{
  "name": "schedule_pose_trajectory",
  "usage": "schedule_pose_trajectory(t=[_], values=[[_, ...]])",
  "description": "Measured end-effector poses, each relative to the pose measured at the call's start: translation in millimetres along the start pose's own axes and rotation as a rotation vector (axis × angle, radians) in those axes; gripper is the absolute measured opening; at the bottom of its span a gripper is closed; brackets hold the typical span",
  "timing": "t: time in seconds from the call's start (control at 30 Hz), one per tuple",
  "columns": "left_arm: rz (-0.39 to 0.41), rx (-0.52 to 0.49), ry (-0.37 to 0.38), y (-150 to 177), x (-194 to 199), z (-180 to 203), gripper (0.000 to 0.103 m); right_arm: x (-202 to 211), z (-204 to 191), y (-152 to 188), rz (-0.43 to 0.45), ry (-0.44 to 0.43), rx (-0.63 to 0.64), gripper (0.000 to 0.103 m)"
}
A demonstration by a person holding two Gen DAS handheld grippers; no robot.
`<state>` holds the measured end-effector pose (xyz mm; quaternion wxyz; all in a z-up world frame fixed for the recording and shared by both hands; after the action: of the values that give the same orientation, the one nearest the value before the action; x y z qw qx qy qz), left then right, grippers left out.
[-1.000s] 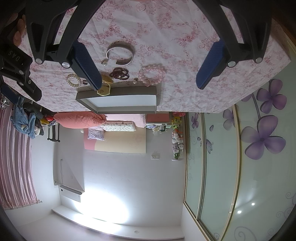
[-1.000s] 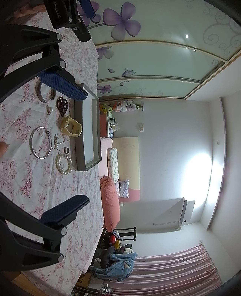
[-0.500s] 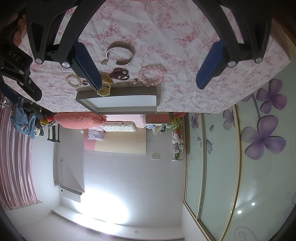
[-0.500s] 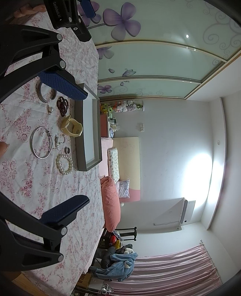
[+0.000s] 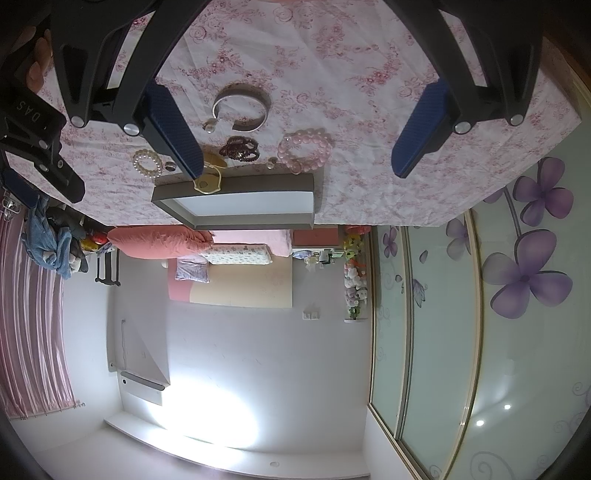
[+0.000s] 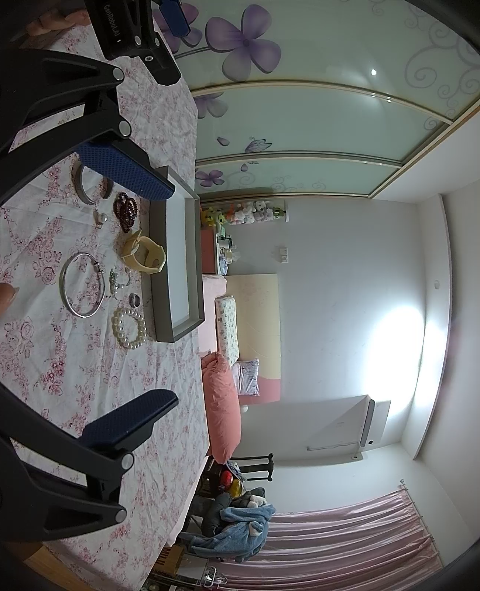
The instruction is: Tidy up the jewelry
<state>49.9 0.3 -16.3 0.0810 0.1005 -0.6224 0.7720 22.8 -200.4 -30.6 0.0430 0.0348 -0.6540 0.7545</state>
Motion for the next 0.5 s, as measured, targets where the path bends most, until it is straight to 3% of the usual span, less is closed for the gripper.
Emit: schedule_pose_trajectory(t=[0.3,0.5], values=[[-0.028,-0.008,-0.002,14,-11,5,0.099,0,-3,6,-0.016,-0.007,0.000,0.101],[-0.182,-0.043,0.044,29,-39,9,0.099,-23,-1,22,-0.086,-0.077,-0.028,0.101]])
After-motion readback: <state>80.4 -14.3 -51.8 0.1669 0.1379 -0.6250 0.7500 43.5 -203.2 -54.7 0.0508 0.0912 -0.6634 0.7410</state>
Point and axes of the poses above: each gripper's, at about its wrist camera, not at the fingertips, and x roughly against the way its jaws point, z to its right, y to its underside, the point moved 5 cm from there along -x, roughly the way its jaws point, and after that the axes turned 12 degrees about x, right-handed, at the moved point
